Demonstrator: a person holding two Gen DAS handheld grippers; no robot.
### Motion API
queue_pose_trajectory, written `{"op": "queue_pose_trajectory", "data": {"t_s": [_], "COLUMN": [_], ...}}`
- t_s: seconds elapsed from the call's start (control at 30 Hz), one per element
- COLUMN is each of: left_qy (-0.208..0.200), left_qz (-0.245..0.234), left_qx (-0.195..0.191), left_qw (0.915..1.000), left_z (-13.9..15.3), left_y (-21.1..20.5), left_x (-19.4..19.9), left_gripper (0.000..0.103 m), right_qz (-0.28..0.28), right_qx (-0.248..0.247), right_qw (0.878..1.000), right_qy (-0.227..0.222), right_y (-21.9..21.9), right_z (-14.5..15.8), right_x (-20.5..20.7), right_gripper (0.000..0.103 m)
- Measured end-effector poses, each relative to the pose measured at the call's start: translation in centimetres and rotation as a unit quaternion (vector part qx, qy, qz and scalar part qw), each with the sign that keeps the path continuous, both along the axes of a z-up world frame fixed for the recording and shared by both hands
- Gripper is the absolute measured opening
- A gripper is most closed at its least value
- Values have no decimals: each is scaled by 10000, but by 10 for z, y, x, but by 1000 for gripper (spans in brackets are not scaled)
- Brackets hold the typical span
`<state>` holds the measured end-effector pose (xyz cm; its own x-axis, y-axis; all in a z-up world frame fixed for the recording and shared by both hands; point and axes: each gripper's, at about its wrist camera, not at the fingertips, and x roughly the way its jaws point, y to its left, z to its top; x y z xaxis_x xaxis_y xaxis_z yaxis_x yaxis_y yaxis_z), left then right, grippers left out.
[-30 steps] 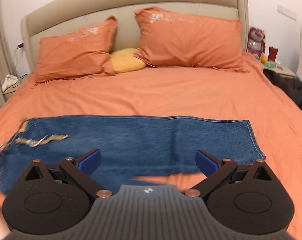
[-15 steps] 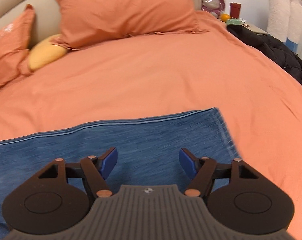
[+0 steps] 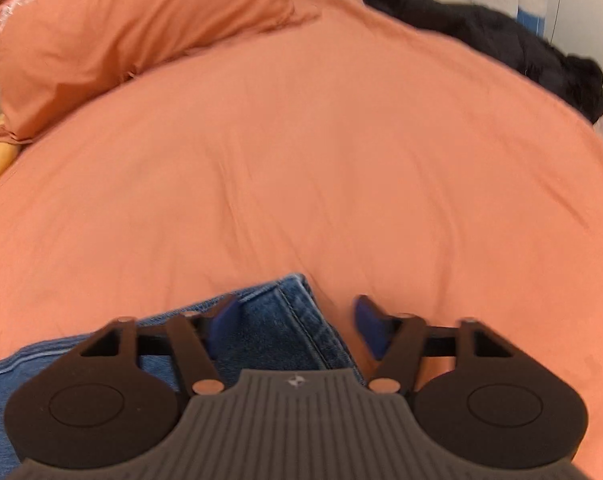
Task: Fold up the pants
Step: 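Grasp the jeans waistband with the left gripper while the right gripper grasps the waistband edge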
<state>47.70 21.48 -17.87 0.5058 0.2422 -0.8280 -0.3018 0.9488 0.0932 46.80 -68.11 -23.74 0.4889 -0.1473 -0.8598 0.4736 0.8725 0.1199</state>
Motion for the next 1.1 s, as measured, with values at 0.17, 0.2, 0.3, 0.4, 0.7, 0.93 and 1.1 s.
{"op": "queue_pose_trajectory", "data": {"t_s": [0.17, 0.2, 0.3, 0.4, 0.7, 0.93, 1.1], "left_qy": [-127, -187, -368, -880, 209, 289, 33], "left_qz": [178, 133, 32, 152, -770, -492, -259], "left_qx": [311, 398, 771, 1245, -403, -1455, -2129], "left_qw": [9993, 9989, 9963, 9882, 9960, 9877, 9767], "left_z": [18, 22, 36, 59, 63, -5, -39], "left_y": [-11, -14, -26, -30, 10, 47, 63], "left_x": [-1, -3, -6, -9, 16, -3, -12], "left_gripper": [6, 5, 4, 0, 59, 85, 102], "right_qz": [332, 372, 432, 465, 442, 314, 294], "right_qx": [-388, -535, -974, -1421, -1865, -1882, -2020], "right_qw": [9986, 9976, 9926, 9847, 9814, 9815, 9784], "right_qy": [-156, -224, -589, -894, -89, 173, 326], "right_y": [17, 20, 27, 34, 42, 41, 48], "right_z": [16, 25, 62, 94, 68, 52, 52], "right_x": [-3, -3, 1, 13, 39, 29, 28], "right_gripper": [3, 2, 0, 0, 0, 0, 0]}}
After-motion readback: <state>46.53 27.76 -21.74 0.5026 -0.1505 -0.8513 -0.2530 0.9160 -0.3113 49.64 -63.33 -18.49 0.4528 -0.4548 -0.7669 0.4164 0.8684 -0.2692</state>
